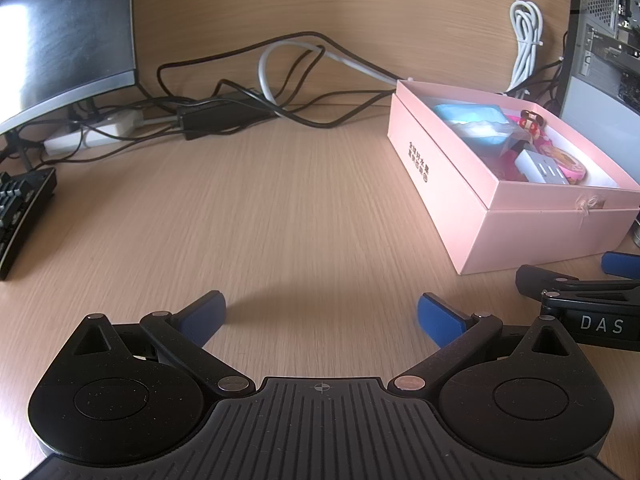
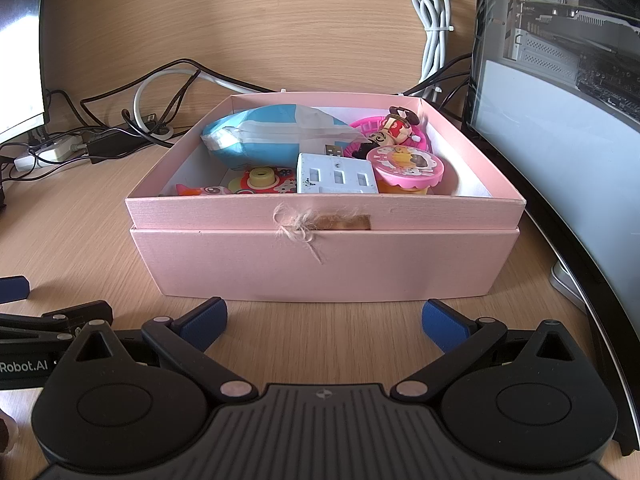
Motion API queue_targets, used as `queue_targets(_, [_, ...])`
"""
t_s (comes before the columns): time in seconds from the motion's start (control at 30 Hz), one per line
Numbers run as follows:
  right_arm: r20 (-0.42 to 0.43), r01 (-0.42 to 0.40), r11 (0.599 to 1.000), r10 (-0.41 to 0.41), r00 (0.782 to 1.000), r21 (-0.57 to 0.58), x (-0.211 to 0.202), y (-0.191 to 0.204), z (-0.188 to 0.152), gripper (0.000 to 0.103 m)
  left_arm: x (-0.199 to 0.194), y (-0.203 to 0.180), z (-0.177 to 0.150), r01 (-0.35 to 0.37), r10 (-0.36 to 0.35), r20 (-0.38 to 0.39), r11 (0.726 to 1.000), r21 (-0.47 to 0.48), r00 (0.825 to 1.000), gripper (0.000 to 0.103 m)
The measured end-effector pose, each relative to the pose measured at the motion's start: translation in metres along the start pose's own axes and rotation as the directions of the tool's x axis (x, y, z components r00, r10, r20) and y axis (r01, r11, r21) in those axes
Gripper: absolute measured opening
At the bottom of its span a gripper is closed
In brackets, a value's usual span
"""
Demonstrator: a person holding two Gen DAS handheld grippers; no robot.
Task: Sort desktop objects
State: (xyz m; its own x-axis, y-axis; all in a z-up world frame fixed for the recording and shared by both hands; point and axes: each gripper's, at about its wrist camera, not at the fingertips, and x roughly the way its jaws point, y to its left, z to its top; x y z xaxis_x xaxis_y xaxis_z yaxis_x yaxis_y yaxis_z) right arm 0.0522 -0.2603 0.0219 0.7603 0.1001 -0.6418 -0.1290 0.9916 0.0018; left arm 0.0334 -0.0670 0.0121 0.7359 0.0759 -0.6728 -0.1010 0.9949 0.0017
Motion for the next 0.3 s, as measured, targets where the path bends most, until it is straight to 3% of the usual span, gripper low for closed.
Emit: queue_targets(0.3, [0.000,0.000,1.000,0.000,1.000,0.000,0.0000,0.0000,0.0000,0.103,0.0002,0.0001,0.0003,0.002,-0.002,-0.003,1.000,0.002,1.000,0.103])
